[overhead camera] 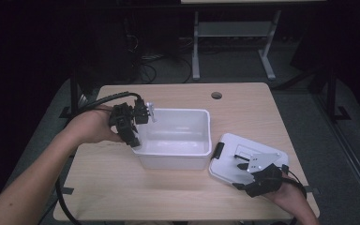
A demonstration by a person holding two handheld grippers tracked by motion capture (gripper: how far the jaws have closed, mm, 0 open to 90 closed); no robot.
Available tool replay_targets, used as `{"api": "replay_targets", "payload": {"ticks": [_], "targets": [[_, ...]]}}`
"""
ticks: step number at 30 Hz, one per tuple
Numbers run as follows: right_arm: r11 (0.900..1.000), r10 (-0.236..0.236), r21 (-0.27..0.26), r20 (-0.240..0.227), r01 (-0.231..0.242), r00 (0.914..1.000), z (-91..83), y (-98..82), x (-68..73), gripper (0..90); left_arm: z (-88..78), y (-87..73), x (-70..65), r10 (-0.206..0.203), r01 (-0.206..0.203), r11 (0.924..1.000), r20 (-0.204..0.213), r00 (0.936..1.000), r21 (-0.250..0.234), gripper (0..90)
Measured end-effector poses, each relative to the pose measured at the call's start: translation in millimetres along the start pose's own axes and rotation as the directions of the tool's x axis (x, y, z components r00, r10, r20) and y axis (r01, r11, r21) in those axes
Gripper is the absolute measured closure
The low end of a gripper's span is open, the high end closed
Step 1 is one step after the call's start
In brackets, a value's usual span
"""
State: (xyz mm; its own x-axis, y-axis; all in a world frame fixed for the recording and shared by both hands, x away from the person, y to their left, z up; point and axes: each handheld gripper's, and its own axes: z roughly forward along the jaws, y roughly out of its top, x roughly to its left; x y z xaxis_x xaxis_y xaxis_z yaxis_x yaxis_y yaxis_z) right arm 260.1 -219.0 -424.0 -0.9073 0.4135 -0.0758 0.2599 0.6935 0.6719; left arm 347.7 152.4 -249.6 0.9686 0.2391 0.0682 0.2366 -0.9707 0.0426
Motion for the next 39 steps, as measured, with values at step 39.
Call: {"api": "replay_targets", "payload": {"ticks": [39], "targets": [[1.0,-0.018,-0.001,-0.005,0.018,0.9998,-0.1,-0.5,1.0,33.5,82.7,22.7,23.9,-0.071,0.069,0.9959,0.032,0.9969,0.059,60.0]]}}
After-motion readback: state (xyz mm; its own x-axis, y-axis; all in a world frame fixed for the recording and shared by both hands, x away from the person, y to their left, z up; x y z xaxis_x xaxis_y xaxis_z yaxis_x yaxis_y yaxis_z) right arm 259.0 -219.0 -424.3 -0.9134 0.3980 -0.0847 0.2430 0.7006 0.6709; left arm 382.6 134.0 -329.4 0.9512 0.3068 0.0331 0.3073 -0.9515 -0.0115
